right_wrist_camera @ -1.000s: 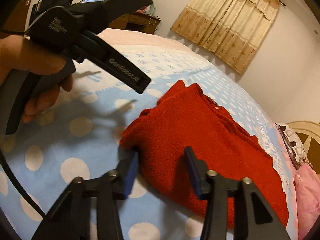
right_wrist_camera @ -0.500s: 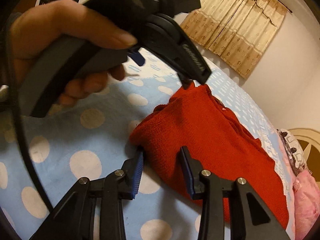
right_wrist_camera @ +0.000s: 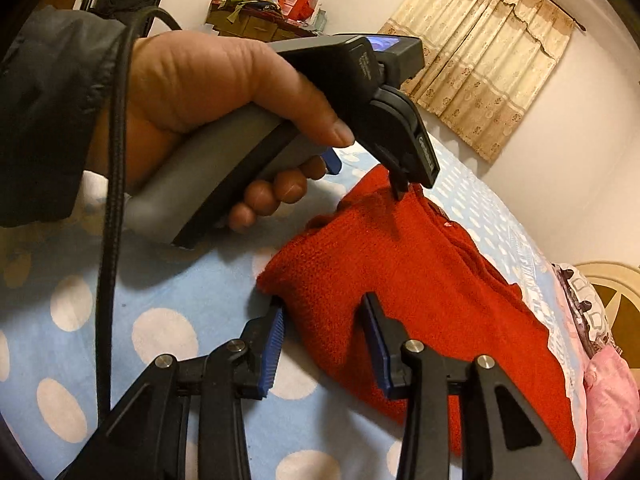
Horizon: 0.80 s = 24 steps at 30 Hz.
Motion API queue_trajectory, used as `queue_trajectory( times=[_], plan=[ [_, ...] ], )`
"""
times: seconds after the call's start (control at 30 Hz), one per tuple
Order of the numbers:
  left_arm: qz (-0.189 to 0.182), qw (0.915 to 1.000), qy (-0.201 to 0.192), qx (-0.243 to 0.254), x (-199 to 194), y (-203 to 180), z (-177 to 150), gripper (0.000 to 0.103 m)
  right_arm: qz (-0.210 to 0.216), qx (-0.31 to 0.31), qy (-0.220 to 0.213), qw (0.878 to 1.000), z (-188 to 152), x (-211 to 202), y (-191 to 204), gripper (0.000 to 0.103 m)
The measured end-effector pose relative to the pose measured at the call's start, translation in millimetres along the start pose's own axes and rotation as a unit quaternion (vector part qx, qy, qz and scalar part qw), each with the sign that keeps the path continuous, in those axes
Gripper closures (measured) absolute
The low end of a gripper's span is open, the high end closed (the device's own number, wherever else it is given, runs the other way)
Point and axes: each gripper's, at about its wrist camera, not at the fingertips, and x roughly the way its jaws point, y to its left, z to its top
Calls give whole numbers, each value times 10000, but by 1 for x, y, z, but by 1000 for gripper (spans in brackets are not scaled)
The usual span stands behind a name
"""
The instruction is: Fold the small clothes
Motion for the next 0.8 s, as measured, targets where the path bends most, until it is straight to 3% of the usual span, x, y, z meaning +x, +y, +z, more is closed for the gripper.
queue_trajectory(
  times=[0.03,0.07,0.1,0.2,0.53,0.8],
  plan=[
    [-12,10000,-13,-16,0,1,1,32,40,7,8,10000,0,0,0,71],
    [-44,10000,-26,-5,1,1,1,41,67,-1,11,10000,0,0,0,78],
    [-118,9999,-21,21,2,1,1,59,78,-13,8,10000,0,-1,1,82],
    [-301,9995,67,15,7,2,3,90,129,47,-19,9999,0,-5,-1,88],
    [-719,9971,-61,-233,-6,0,15,92,422,774,-243,9958,-3,-24,-41,91],
    [-891,9957,-253,-34,-21,-27,28,93,430,1318,-468,9892,-8,-41,-68,91]
  ],
)
